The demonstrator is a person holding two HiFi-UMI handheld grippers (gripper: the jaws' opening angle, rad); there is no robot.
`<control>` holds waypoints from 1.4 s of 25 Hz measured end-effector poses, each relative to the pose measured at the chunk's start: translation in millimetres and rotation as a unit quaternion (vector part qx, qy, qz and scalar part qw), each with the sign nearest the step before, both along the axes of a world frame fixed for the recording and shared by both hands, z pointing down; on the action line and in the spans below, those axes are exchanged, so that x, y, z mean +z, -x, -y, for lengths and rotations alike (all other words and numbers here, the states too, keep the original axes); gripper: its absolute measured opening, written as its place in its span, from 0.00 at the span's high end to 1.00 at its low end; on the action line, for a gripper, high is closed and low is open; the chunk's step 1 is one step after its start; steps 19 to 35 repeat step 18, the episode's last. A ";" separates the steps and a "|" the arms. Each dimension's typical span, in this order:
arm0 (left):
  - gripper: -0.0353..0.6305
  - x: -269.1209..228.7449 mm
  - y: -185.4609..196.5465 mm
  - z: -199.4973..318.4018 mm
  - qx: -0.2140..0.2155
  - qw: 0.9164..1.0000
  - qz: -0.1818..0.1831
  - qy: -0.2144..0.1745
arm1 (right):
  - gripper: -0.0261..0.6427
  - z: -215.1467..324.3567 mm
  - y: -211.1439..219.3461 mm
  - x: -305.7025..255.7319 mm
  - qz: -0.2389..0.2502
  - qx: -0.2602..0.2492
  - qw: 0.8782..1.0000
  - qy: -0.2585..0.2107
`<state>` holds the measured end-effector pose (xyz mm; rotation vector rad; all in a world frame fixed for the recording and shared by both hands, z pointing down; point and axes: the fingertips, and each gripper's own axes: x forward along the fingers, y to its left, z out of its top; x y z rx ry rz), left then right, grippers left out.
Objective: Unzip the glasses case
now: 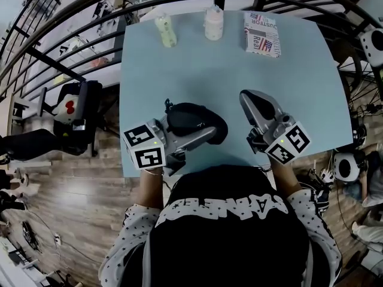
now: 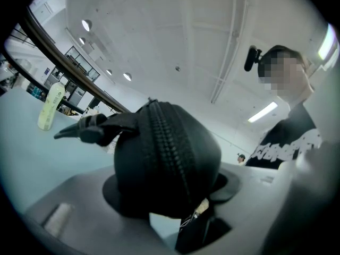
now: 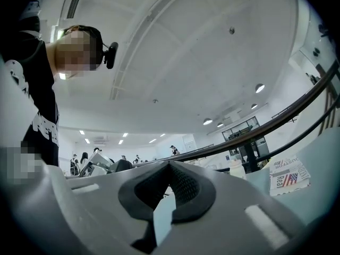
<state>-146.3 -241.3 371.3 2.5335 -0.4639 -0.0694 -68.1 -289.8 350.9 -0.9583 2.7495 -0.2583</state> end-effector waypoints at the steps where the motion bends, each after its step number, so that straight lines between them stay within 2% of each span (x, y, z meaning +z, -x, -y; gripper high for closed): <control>1: 0.95 0.5 1.4 0.7 -0.001 1.000 0.000 0.001 | 0.95 0.1 1.4 0.3 -0.001 0.000 1.000 0.001; 12: 0.95 12.4 13.5 5.3 -0.022 1.000 0.003 0.013 | 0.95 1.5 7.4 13.5 -0.008 0.005 1.000 0.015; 18: 0.95 15.9 33.6 6.0 -0.031 0.999 0.002 0.013 | 0.95 3.0 28.8 16.1 -0.012 -0.001 1.000 0.014; 35: 0.95 15.9 33.6 6.0 -0.031 0.999 0.002 0.013 | 0.95 3.0 28.8 16.1 -0.012 -0.001 1.000 0.014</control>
